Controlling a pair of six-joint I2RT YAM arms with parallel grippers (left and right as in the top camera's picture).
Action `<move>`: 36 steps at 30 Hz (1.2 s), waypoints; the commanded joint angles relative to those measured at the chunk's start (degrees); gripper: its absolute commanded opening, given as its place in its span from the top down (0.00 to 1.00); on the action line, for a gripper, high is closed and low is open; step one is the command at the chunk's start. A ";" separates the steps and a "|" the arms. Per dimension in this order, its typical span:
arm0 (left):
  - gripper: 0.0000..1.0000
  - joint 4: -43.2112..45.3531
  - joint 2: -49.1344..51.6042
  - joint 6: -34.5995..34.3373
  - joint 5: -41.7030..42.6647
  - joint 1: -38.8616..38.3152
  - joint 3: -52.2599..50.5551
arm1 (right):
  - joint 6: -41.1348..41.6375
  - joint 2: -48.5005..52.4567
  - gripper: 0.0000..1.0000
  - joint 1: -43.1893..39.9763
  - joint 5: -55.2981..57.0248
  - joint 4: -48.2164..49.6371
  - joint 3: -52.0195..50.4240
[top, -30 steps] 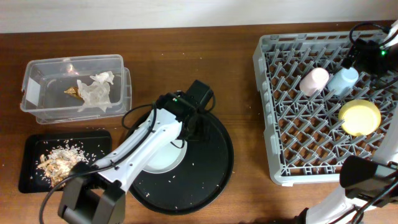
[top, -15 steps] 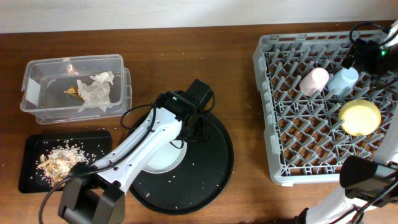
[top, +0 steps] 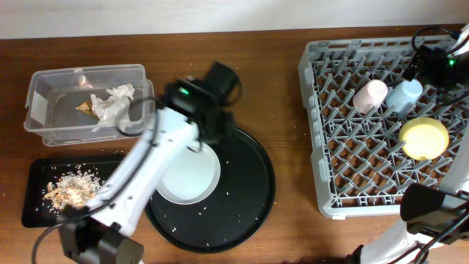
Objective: Sort waste into correct bins and load items into the dishwasher rack
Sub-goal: 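Release the plate and retract the left gripper to the left, then move the right gripper toward the white plate on the round tray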
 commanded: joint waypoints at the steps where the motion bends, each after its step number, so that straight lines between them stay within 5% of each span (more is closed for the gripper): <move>1: 0.01 -4.90 -0.07 0.68 -5.97 9.86 9.66 | 0.26 -0.07 0.02 -0.15 0.87 0.00 0.11; 10: 0.01 -11.04 0.00 0.70 -3.32 38.73 12.81 | 0.26 -0.07 0.02 -0.15 0.87 0.00 0.11; 19: 0.01 -12.31 0.00 0.72 -1.44 55.41 12.81 | 0.26 -0.07 0.02 -0.15 0.87 0.00 0.11; 27: 0.01 -12.33 0.00 0.72 -1.44 57.86 12.81 | 0.31 -0.07 0.02 -0.15 -0.46 0.17 0.11; 36: 0.01 -12.33 0.00 0.72 -1.44 57.86 12.81 | 0.31 -0.07 0.02 -0.15 -20.06 -0.90 0.11</move>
